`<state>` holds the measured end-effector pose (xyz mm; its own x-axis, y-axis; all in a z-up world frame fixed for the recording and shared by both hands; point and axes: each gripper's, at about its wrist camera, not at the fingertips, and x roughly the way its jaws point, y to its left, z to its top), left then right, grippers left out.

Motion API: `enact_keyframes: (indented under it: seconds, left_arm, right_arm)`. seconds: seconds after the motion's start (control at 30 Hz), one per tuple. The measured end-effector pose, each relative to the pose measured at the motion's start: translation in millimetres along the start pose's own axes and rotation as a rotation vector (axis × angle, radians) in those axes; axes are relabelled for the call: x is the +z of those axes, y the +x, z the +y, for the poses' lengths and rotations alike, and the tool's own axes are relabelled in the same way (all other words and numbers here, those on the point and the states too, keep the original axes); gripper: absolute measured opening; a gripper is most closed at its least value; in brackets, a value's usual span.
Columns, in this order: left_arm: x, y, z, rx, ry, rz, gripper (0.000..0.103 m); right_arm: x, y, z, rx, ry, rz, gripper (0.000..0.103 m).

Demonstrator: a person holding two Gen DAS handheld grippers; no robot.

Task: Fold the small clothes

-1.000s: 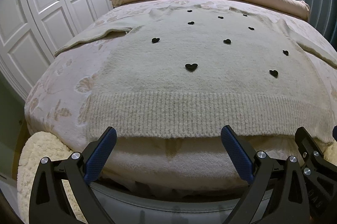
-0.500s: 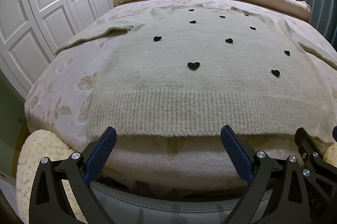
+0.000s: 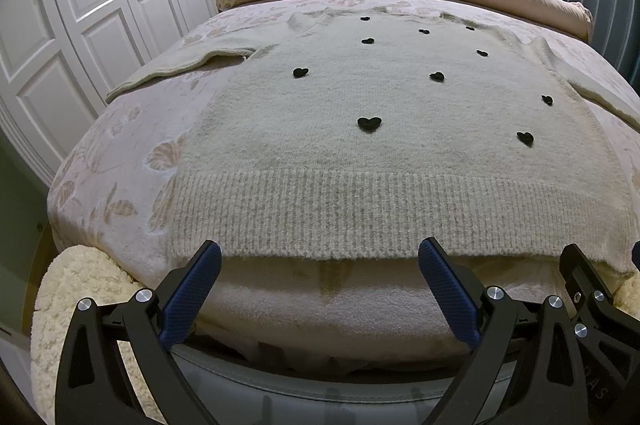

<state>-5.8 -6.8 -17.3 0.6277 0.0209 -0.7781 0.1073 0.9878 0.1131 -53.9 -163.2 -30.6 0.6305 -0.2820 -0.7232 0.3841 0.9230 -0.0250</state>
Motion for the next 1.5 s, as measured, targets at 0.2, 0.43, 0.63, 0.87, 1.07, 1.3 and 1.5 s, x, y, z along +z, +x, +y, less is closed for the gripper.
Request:
enact_keyframes:
  seconds: [0.2,0.43,0.63,0.87,1.07,1.3,1.5]
  left_arm:
    - [0,0,0,0.0,-0.001,0.001,0.096]
    - [-1,0,0,0.0,0.0,0.001,0.096]
    - [0,0,0,0.0,-0.001,0.002,0.096]
    - [-1,0,0,0.0,-0.002,0.003,0.096]
    - [-1,2,1,0.002,-0.004,0.006,0.096]
    - [3,5,6,-0.029,-0.02,0.025,0.097]
    - [27,10,16,-0.02,-0.032,0.024,0.097]
  right_arm:
    - [0,0,0,0.0,-0.001,0.0,0.098]
    - [0,0,0,-0.002,0.0,0.0,0.098]
    - [0,0,0,-0.001,-0.001,0.001,0.098]
    - [0,0,0,-0.002,-0.001,0.001,0.098]
    - [-1,1,0,-0.002,-0.003,0.003,0.098]
    - [2,12,-17,0.047,0.061,0.057,0.098]
    - [42,33,-98,0.04,0.306,0.066,0.098]
